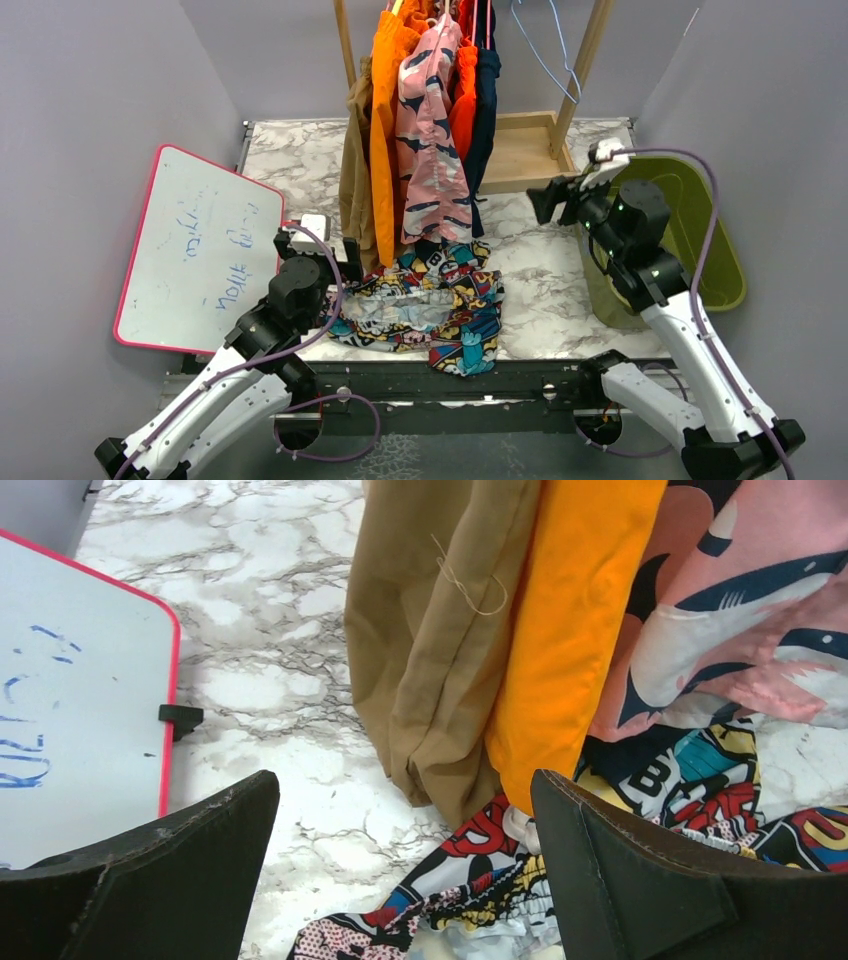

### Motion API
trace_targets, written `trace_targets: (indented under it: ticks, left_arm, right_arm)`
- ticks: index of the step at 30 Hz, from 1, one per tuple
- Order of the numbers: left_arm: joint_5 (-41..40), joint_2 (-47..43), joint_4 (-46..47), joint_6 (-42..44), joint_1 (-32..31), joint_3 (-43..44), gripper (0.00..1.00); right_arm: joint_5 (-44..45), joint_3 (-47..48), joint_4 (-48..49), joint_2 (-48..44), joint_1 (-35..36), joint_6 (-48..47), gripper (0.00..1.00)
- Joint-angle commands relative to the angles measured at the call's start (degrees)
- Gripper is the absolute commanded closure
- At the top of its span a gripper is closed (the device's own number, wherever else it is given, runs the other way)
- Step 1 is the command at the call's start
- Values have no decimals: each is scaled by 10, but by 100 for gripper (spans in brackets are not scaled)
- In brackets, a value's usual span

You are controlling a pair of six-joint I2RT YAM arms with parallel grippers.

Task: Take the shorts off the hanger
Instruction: Adjust the shorts at the center of the board.

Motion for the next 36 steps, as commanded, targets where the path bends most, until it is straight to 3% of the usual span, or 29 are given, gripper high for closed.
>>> trace_targets:
  ticks: [1,6,9,12,16,21,29,36]
  left_arm:
    - [-52,-8,-3,-12,2,9,1]
    - [-67,-8,-3,-10,2,4,1]
    - [-68,-3,-4,-10,3,2,1]
    - [-67,2,-6,-10,5,2,1]
    - [-73,3,-11,-9,7,5,1]
    - [-89,-7,-18,-13,8,6,1]
    - [-104,-24,-21,-17,8,5,1]
    - [-116,-31,-24,-20,8,4,1]
  right_arm:
    - [-214,-97,-6,-43,-1,-3,22]
    - [-400,-196,62,-46,1,42,11]
    - [-444,-205,84,-21,24,51,11]
    - [-407,-191,70,16,100,19,11]
    - [-271,-161,50,97,274,-38,12]
    - [-189,-156,116,210,403,-99,15]
    - [-141,-146,209,354,470,-207,15]
    - [-110,-138,268,396,478,-238,15]
